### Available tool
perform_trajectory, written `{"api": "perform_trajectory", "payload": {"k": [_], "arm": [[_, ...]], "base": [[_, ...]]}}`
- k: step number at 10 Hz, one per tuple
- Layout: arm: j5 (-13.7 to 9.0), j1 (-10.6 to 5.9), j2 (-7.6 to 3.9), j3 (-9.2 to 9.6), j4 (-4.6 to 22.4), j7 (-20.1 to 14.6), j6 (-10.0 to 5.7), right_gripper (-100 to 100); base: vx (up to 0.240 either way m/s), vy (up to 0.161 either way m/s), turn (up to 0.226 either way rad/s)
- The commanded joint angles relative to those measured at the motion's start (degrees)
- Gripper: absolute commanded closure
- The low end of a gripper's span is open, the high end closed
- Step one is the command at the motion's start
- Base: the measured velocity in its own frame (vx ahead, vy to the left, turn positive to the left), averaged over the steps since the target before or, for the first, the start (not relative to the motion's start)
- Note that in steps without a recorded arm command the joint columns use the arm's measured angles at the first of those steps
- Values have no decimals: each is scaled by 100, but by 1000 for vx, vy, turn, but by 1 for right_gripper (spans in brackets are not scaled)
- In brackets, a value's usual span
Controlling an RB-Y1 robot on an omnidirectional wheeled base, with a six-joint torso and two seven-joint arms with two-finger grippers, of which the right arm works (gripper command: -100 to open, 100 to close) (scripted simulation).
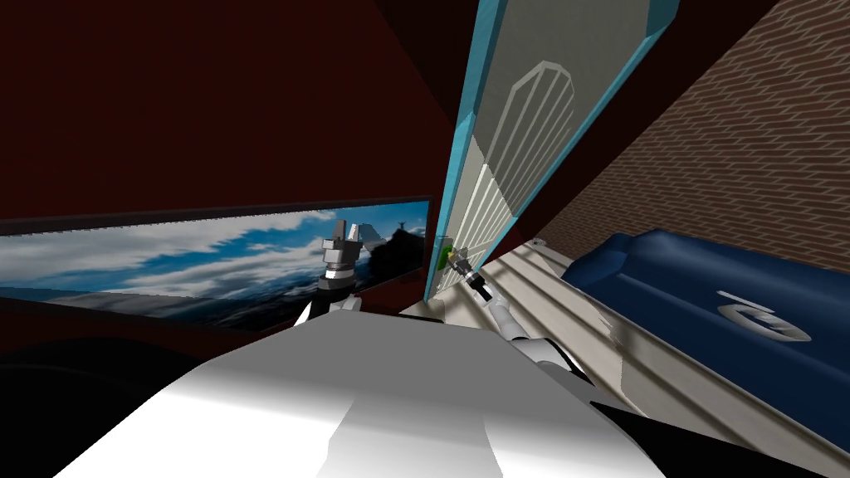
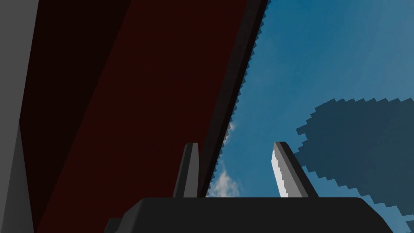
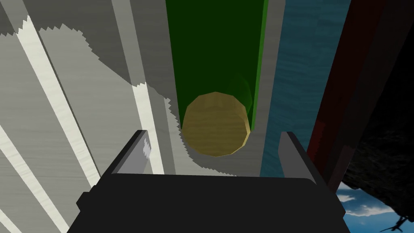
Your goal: Pull the door open
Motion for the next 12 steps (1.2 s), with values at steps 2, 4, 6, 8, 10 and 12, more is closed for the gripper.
{"api": "perform_trajectory", "payload": {"k": [2,4,6,8,10,12], "arm": [[-6,-10,26,-13,14,27,20,-100],[-6,-10,26,-13,14,27,20,100],[-6,-10,26,-13,14,27,20,100],[-6,-10,26,-13,14,27,20,100],[-271,-3,51,-19,-6,-241,66,100],[-510,2,70,-29,-23,-479,113,100]], "base": [[67,36,13],[-22,-11,2],[0,0,0],[0,0,0],[-59,-76,164],[-67,-89,151]]}}
